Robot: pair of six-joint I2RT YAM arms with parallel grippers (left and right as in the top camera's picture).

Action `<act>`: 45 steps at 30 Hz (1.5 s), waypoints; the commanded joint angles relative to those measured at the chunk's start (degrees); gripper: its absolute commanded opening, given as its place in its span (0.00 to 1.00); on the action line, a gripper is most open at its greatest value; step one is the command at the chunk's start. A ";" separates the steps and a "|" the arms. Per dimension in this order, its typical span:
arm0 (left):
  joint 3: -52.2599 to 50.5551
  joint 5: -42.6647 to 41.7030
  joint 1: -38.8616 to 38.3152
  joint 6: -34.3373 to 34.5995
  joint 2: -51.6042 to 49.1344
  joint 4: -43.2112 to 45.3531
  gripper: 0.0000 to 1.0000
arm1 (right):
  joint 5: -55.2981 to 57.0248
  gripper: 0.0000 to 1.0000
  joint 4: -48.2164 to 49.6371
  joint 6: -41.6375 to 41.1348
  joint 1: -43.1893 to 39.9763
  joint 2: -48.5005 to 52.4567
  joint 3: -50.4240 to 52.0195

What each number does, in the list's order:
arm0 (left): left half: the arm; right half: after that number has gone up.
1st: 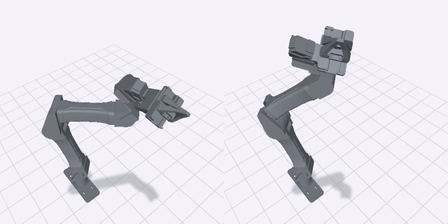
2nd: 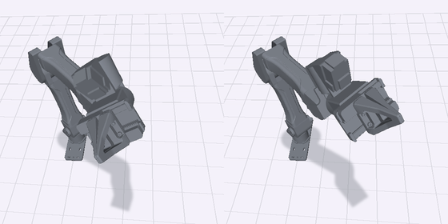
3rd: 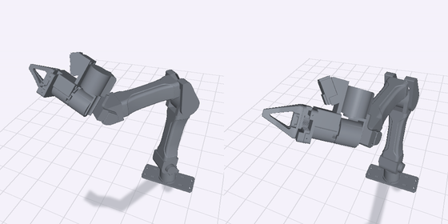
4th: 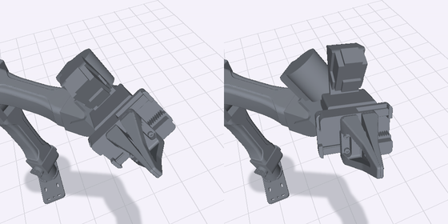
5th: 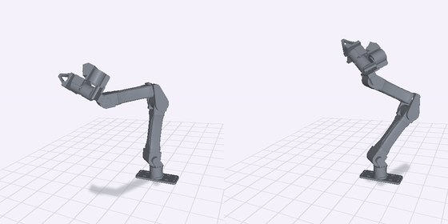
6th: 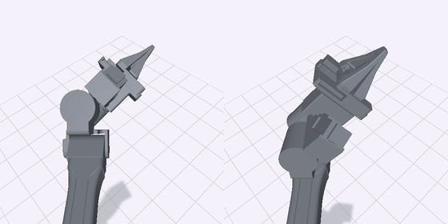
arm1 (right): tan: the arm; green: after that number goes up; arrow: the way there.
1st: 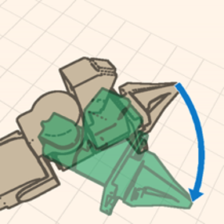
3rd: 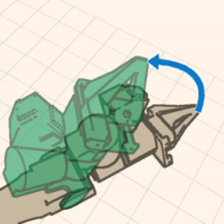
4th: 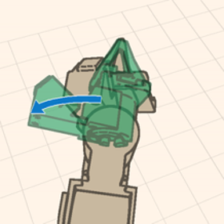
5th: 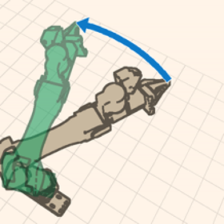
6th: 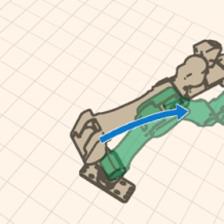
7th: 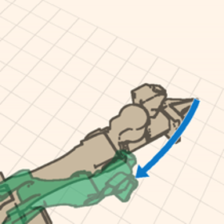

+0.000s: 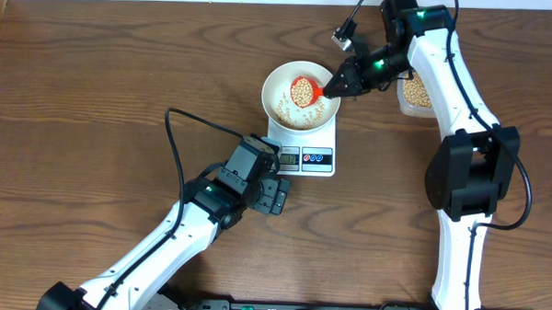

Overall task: Scoop item into bowl and weigh 50g on scale
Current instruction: 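Tilt the red scoop to pour soybeans into the white bowl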

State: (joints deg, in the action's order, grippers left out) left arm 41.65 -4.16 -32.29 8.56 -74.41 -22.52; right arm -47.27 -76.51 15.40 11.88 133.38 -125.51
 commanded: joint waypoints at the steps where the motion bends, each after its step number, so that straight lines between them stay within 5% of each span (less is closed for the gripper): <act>1: -0.09 0.28 0.24 -0.61 0.68 -0.13 0.89 | 1.64 0.01 0.39 -0.39 1.09 -1.92 -1.25; 45: -0.09 0.28 0.24 -0.61 0.70 -0.13 0.89 | 14.51 0.01 -0.20 0.11 2.86 -5.38 -8.00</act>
State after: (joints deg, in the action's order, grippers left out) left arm 41.65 -4.16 -32.29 8.54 -74.41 -22.50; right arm -34.61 -76.69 15.42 14.44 131.31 -131.96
